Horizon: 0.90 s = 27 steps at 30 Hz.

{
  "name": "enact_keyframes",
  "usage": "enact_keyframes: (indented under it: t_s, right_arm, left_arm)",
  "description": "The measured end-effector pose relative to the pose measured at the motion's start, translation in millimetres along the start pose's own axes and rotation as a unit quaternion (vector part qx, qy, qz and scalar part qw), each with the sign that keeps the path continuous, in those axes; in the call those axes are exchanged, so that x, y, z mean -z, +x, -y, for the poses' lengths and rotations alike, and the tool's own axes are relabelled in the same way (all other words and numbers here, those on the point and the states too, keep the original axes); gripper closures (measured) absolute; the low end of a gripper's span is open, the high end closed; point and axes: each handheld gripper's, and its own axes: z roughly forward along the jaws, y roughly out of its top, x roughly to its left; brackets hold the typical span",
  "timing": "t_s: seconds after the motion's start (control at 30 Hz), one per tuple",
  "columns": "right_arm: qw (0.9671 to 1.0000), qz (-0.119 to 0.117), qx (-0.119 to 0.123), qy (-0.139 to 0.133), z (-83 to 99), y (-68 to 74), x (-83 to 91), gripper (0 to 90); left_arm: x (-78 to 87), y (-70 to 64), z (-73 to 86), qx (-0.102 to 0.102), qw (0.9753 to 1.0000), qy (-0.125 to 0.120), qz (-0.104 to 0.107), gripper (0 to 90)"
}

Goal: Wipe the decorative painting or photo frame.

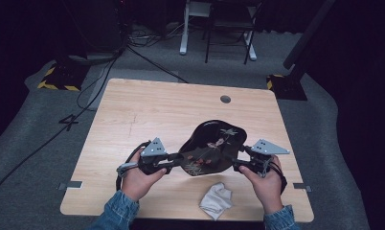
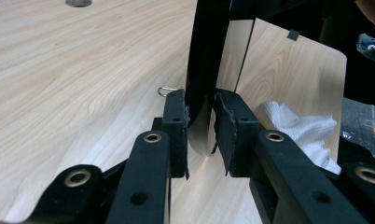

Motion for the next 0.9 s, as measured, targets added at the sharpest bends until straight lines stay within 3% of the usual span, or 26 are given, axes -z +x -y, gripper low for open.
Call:
enact_keyframes:
  t_s: [0.23, 0.47, 0.57, 0.9]
  right_arm:
    - [0.9989, 0.042, -0.02, -0.001, 10.9, 1.3, 12.0, 44.0]
    - [0.9975, 0.062, -0.035, -0.005, 16.7, 1.8, 14.8, 47.1]
    - [0.9973, 0.062, -0.041, -0.004, 18.8, 1.9, 14.7, 47.4]
    - [0.9976, 0.054, -0.043, -0.001, 23.3, 0.1, 12.4, 48.2]
  left_arm:
    - [-19.2, 13.1, -7.0, -0.01, 0.9998, 0.008, 0.018, 72.1]
    - [-30.3, 25.0, -10.5, -0.005, 0.9996, 0.008, 0.025, 70.1]
    - [-35.1, 30.5, -9.3, 0.006, 0.9995, 0.008, 0.031, 69.2]
    - [-38.4, 35.9, -7.7, 0.013, 0.9995, -0.004, 0.028, 67.2]
